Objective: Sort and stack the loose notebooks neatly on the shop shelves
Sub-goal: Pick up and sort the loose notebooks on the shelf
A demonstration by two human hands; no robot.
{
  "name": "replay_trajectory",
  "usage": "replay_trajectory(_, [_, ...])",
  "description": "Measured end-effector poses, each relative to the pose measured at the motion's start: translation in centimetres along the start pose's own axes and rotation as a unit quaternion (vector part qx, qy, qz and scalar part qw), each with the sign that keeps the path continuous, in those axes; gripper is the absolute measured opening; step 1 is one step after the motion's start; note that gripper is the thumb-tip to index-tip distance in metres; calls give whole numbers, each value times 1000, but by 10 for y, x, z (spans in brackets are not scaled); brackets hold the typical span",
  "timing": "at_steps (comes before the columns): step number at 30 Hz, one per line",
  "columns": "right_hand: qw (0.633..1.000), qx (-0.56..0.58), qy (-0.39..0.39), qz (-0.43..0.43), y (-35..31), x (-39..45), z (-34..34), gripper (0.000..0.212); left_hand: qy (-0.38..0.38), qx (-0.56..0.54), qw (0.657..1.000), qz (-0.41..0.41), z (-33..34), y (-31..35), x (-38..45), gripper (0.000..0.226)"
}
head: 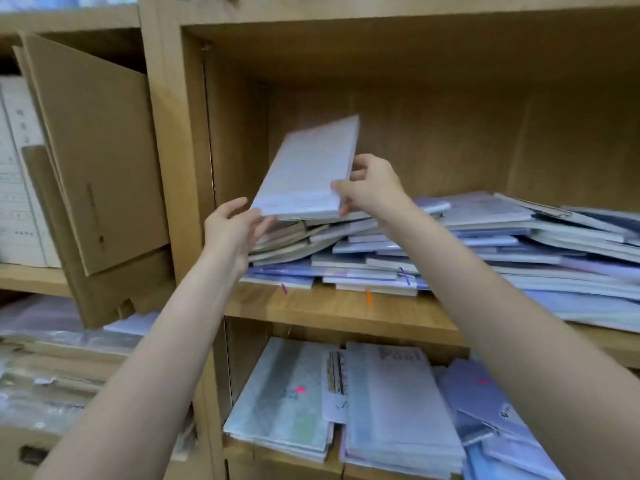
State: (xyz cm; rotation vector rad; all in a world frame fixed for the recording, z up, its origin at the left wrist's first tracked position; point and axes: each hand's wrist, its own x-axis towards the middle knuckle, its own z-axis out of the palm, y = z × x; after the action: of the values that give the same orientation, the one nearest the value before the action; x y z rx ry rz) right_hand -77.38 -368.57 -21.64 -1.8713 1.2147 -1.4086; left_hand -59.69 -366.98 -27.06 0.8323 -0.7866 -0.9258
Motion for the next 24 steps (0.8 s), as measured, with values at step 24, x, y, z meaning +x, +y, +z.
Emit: replay_trajectory(24, [875, -475, -72, 60, 78, -21, -188, 76, -209, 622, 657, 372, 131, -76, -12, 50])
